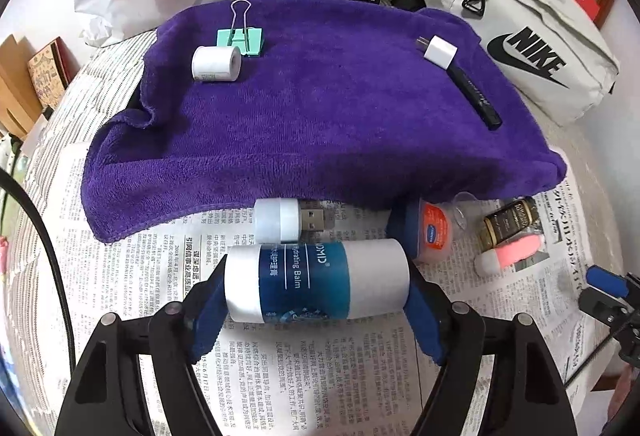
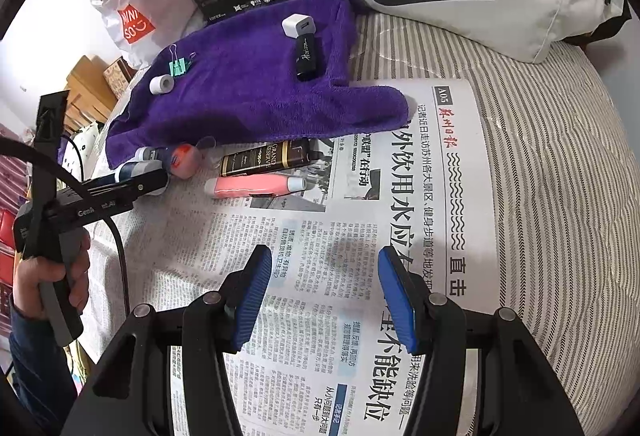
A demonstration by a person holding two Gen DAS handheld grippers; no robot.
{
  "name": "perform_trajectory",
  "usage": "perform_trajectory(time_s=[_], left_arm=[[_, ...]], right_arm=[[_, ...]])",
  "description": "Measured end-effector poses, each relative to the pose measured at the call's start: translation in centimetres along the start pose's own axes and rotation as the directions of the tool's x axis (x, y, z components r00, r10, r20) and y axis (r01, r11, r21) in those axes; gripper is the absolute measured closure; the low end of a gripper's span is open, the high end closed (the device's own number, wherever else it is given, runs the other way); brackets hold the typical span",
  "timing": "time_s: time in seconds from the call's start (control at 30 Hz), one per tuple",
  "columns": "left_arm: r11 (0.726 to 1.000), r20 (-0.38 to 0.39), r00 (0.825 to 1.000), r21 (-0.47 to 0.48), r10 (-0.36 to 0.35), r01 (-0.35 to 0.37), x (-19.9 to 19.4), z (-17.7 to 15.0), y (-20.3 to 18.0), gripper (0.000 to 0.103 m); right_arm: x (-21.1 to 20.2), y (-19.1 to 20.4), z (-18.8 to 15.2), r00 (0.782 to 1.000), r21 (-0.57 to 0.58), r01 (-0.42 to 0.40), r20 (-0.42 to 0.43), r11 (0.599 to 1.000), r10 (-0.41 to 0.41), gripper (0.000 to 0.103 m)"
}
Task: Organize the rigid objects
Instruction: 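Grasp the blue-and-white balm bottle with the left gripper, then grasp the pink highlighter with the right gripper while the left holds the balm bottle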
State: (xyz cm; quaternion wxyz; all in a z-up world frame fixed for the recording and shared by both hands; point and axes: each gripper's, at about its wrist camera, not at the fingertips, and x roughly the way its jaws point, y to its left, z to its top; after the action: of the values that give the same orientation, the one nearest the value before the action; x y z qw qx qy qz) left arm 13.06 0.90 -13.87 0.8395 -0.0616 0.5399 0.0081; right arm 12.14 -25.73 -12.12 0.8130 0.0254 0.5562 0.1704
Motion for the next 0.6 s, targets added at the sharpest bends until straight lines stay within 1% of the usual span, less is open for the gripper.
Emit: perform_trajectory(time_s=[0.1,0.23,0.33,0.47,0.6], left_arm=[[1.000,0.008,1.000,0.018,-0.003,0.003,-0.6,-0.4,0.5,0.027],[0.999,0.018,0.999,0.040,0.036,-0.037,-1.7,-0.9,1.4,0.027],[0.998,0.019,0.998,0.044,0.052,-0.053,-1.9,-1.0,2.5,0.027],[0.999,0.012,0.999,0.024,0.044,-0.044,-1.8,-1.2,3.5,0.027],[1.000,-0.004,1.000,0.012,0.027,-0.027,-1.5,-1.8,4.2,0.027]], right_arm=[[0.3,0.5,0.2,1.000,-0.004,0.001,-0.003,1.000,-0.001,0.048],[0.9,1.8,0.7,1.000,-0.036,-0.002,-0.001,0.999,0.002,0.048],[1.5,3.0,1.4,1.000,-0.074,-0.013,0.011,0.997,0.014,0.048],[3.0,3.9,2.8,1.000,-0.137,-0.005,0.003,0.990,0.005,0.048],[4.2,4.1,4.3,0.999,-0.187,-0.048,-0.019,0.981,0.045,0.048]])
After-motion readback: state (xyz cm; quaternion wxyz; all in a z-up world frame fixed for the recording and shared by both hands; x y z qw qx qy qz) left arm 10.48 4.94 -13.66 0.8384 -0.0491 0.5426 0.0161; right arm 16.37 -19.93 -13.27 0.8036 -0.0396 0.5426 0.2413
